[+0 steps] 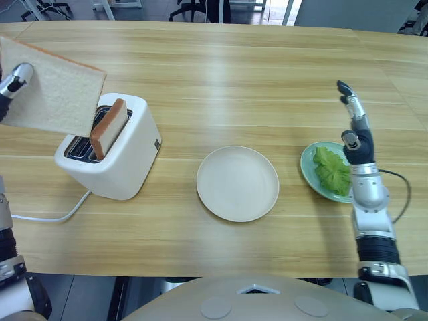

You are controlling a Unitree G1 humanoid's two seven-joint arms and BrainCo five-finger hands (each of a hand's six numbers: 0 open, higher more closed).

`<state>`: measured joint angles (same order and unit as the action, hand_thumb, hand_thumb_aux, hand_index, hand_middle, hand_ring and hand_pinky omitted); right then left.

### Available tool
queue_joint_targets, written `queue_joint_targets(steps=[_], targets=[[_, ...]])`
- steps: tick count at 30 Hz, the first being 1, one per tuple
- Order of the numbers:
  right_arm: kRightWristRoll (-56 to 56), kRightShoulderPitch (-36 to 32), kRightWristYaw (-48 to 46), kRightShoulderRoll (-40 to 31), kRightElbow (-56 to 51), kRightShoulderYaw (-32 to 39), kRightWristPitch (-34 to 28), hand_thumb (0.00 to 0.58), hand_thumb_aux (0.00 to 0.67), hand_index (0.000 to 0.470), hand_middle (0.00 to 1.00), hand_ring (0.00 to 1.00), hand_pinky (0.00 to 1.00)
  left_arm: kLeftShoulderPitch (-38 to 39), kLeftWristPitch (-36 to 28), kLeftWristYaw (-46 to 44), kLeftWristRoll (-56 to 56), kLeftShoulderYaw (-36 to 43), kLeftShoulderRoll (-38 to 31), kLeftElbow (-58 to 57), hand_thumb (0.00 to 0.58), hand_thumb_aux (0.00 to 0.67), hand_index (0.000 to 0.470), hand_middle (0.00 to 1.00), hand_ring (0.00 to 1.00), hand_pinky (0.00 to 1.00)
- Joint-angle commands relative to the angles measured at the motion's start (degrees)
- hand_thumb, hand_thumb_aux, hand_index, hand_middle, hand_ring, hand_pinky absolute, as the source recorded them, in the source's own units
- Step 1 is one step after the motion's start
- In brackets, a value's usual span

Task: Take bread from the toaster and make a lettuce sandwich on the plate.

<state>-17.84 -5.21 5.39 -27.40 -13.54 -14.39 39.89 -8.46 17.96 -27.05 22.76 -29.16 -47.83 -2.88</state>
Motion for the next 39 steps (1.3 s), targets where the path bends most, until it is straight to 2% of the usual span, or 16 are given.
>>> queue_joint_targets(steps=[1, 8, 12, 17, 22, 28, 29, 30, 31, 32, 33, 35, 36, 38, 39], targets=[[-9.8, 1.37, 6.54, -5.26, -2.76, -2.16, -3.96, 0.0, 0.0, 0.0, 0.0, 0.0, 0.0, -1.72, -2.07, -0.49, 0.31, 0.2, 0.65, 2.52, 0.58, 0.67, 0.46, 1.0, 1.0, 1.0], [-26.34, 2.78, 17.73, -14.62, -11.14, 3.07, -14.51, 0.0, 0.0, 0.0, 0.0, 0.0, 0.0, -4.06, -5.44, -5.56, 7.05, 4.11, 4.1, 10.0, 0.58, 0.67, 0.46, 1.0, 1.0, 1.0], [-32.72, 0.61, 22.19, -16.17, -19.2, 10.21, -20.25, 0.0, 0.0, 0.0, 0.0, 0.0, 0.0, -5.23, -8.06, -8.9, 7.31, 11.17, 7.68, 13.23, 0.58, 0.67, 0.46, 1.0, 1.0, 1.0], [-36.78, -2.95, 24.7, -15.78, -28.19, 18.85, -25.24, 0.0, 0.0, 0.0, 0.0, 0.0, 0.0, -8.92, -9.72, -11.93, 3.41, 20.47, 12.99, 9.87, 0.58, 0.67, 0.46, 1.0, 1.0, 1.0], [-37.25, -6.41, 26.33, -14.76, -34.93, 25.27, -26.92, 0.0, 0.0, 0.0, 0.0, 0.0, 0.0, -12.28, -7.66, -14.74, -5.36, 30.77, 19.33, -0.31, 0.58, 0.67, 0.46, 1.0, 1.0, 1.0], [-36.19, -8.58, 26.67, -14.07, -40.36, 30.26, -27.62, 0.005, 0.003, 0.002, 0.0, 0.0, 0.0, -20.12, 0.22, -15.43, -15.79, 38.51, 27.93, -26.15, 0.58, 0.67, 0.46, 1.0, 1.0, 1.0], [-36.05, -8.69, 26.53, -14.03, -40.74, 30.9, -27.71, 0.031, 0.018, 0.013, 0.0, 0.0, 0.0, -21.46, 1.67, -14.81, -17.73, 39.52, 29.02, -30.62, 0.58, 0.67, 0.46, 1.0, 1.0, 1.0], [-35.92, -8.78, 26.35, -13.99, -41.0, 31.55, -27.71, 0.031, 0.018, 0.013, 0.0, 0.0, 0.0, -22.54, 3.44, -14.11, -19.98, 40.67, 29.75, -34.58, 0.58, 0.67, 0.46, 1.0, 1.0, 1.0], [-35.79, -8.82, 26.06, -13.95, -41.23, 32.21, -27.52, 0.22, 0.142, 0.097, 0.0, 0.0, 0.0, -23.42, 4.82, -13.88, -21.64, 41.61, 30.6, -38.3, 0.58, 0.67, 0.46, 1.0, 1.0, 1.0], [-35.48, -8.77, 25.78, -13.97, -41.29, 32.76, -27.28, 0.337, 0.236, 0.162, 0.0, 0.0, 0.0, -24.04, 5.96, -13.96, -22.57, 42.09, 31.39, -41.14, 0.58, 0.67, 0.46, 1.0, 1.0, 1.0], [-35.24, -8.65, 25.7, -14.02, -41.25, 33.18, -27.19, 0.408, 0.305, 0.209, 0.0, 0.0, 0.0, -24.59, 6.88, -13.88, -23.56, 42.65, 32.16, -43.71, 0.58, 0.67, 0.46, 1.0, 1.0, 1.0], [-34.76, -8.48, 25.92, -14.14, -41.39, 33.76, -27.06, 0.511, 0.439, 0.301, 0.0, 0.0, 0.0, -25.23, 8.24, -14.24, -24.86, 43.4, 33.36, -47.55, 0.58, 0.67, 0.46, 1.0, 1.0, 1.0], [-34.56, -8.45, 26.02, -14.17, -41.4, 33.98, -27.02, 0.511, 0.439, 0.301, 0.0, 0.0, 0.0, -25.32, 8.88, -14.48, -25.45, 43.69, 33.77, -49.0, 0.58, 0.67, 0.46, 1.0, 1.0, 1.0], [-34.13, -8.33, 26.28, -14.27, -41.16, 34.35, -26.86, 0.573, 0.596, 0.409, 0.0, 0.0, 0.0, -25.35, 9.99, -14.56, -26.52, 44.09, 34.41, -51.3, 0.58, 0.67, 0.46, 1.0, 1.0, 1.0], [-33.8, -8.13, 26.59, -14.36, -40.79, 34.43, -26.61, 0.58, 0.667, 0.458, 0.0, 0.0, 0.0, -25.26, 10.39, -14.67, -27.0, 44.33, 34.62, -52.05, 0.58, 0.67, 0.46, 1.0, 1.0, 1.0]])
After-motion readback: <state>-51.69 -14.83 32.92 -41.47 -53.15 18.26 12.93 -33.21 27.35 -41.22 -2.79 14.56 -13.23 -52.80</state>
